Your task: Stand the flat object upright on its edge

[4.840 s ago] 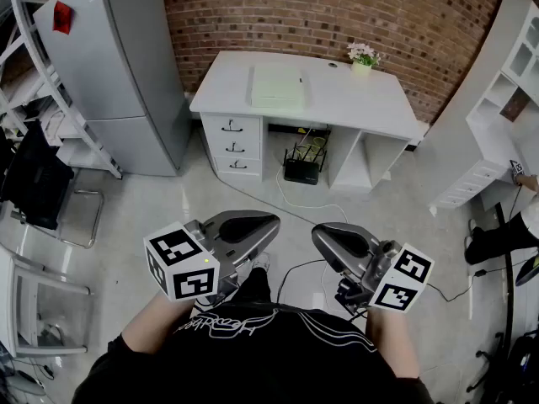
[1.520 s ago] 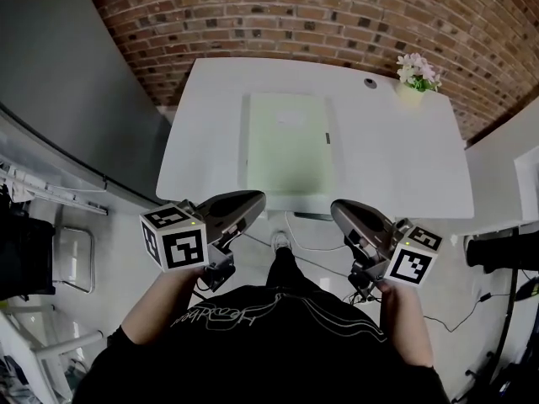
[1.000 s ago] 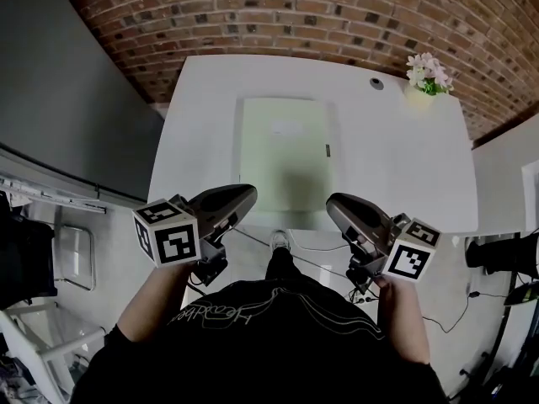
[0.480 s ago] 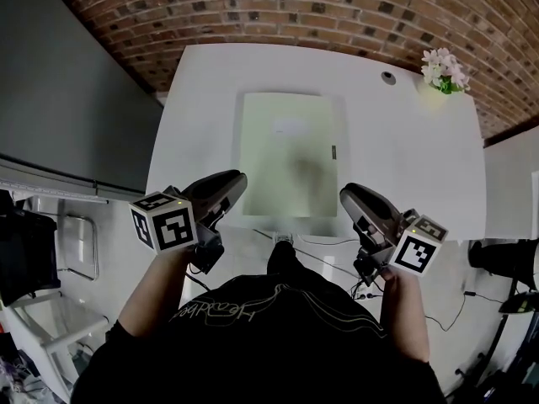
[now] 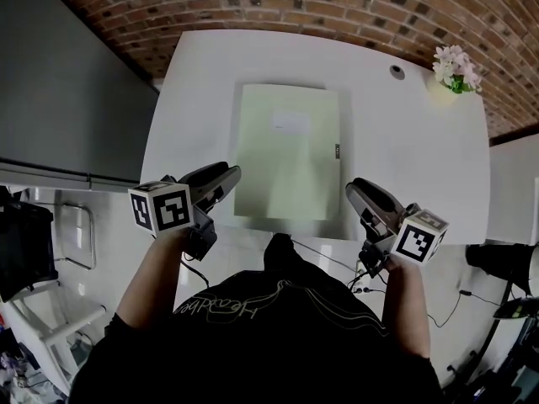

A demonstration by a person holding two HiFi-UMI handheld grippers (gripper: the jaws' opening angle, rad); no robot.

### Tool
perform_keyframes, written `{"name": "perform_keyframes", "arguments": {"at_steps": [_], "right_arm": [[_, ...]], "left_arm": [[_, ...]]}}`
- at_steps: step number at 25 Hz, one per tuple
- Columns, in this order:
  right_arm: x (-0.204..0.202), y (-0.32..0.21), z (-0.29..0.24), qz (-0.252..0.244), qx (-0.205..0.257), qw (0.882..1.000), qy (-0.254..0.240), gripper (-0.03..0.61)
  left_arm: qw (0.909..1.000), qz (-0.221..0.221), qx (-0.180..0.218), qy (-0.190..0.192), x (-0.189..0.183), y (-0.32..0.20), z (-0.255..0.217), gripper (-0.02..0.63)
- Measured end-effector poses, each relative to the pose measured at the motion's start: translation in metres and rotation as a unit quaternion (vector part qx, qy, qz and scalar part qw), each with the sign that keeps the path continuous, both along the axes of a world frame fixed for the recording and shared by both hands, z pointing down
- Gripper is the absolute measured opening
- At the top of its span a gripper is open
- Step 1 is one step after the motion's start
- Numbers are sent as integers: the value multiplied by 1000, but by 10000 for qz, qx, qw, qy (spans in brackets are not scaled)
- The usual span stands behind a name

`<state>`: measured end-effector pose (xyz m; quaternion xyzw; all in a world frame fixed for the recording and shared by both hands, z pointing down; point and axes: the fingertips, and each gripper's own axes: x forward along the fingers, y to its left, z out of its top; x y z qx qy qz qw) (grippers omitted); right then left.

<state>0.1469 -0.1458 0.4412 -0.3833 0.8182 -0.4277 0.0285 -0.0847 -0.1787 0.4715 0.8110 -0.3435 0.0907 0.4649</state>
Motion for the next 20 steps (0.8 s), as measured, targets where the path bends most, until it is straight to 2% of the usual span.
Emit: {"name": "perform_keyframes", "arguments": {"at_steps": [4, 9, 15, 20], "right_arm": [[3, -5, 20, -43, -328, 9992, 223, 129], [3, -15, 44, -173, -613, 9976, 259, 146], [13, -21, 87, -137, -1060, 9931, 472, 161], [7, -22, 101, -178, -1350, 9905, 173, 176]], "left_arm": [[9996, 35, -256, -92, -4, -6, 19, 168], [9983, 122, -546, -150, -6, -14, 41, 199], [9953, 193, -935, -150, -6, -17, 67, 204], [9934, 235, -1114, -105, -6, -18, 78, 211]]}}
